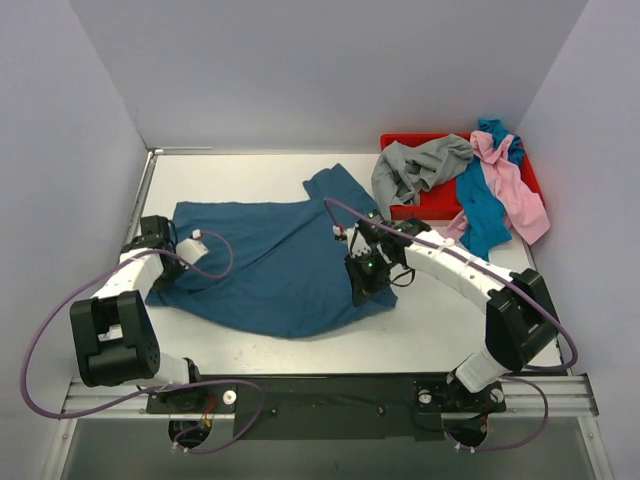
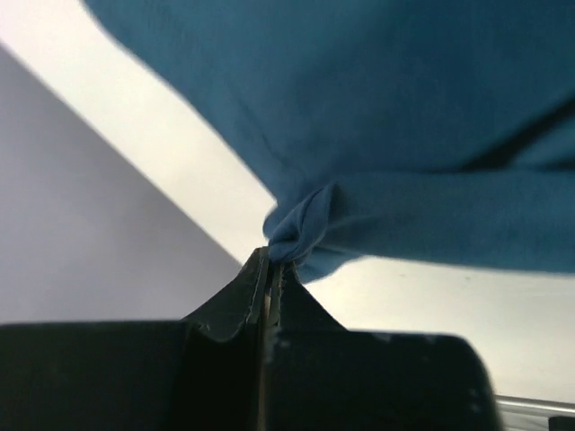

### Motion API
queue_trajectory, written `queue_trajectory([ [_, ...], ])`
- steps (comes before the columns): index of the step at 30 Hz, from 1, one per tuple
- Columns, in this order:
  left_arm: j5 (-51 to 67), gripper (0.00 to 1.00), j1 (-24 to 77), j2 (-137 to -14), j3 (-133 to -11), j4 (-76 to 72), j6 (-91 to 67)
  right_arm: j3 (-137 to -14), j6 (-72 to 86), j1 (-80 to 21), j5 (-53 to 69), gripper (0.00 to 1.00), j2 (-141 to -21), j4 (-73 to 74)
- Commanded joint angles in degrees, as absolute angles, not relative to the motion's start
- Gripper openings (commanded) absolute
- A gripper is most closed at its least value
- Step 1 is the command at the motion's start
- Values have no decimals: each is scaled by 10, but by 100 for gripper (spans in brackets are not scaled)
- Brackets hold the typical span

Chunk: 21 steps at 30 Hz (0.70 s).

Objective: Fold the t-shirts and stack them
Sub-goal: Flatten out the tshirt

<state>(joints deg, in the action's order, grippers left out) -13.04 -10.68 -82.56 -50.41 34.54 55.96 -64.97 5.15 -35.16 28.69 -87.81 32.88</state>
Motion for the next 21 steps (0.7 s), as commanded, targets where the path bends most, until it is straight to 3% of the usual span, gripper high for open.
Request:
queue_trajectory([
  [1,-127,0,-110,-790,-462,318,588,-614,119,-379,239,0,-887,455],
  [4,-127,0,-111,-788,-441,351,580,-578,171,-381,267,1,-887,481],
  [8,-100,0,-111,-787,-446,425,568,-544,194,-381,313,11,-905,547],
  [12,-87,0,-110,-785,-453,484,567,-502,171,-387,337,36,-890,614],
  [13,-82,0,-109,-784,-456,500,567,-500,165,-386,342,46,-886,621],
  [15,-70,0,-106,-782,-459,518,569,-523,158,-379,307,53,-868,620],
  [17,-73,0,-104,-779,-458,519,570,-568,163,-360,274,54,-856,584],
  [21,-93,0,-101,-773,-452,511,577,-574,215,-316,239,33,-876,427],
])
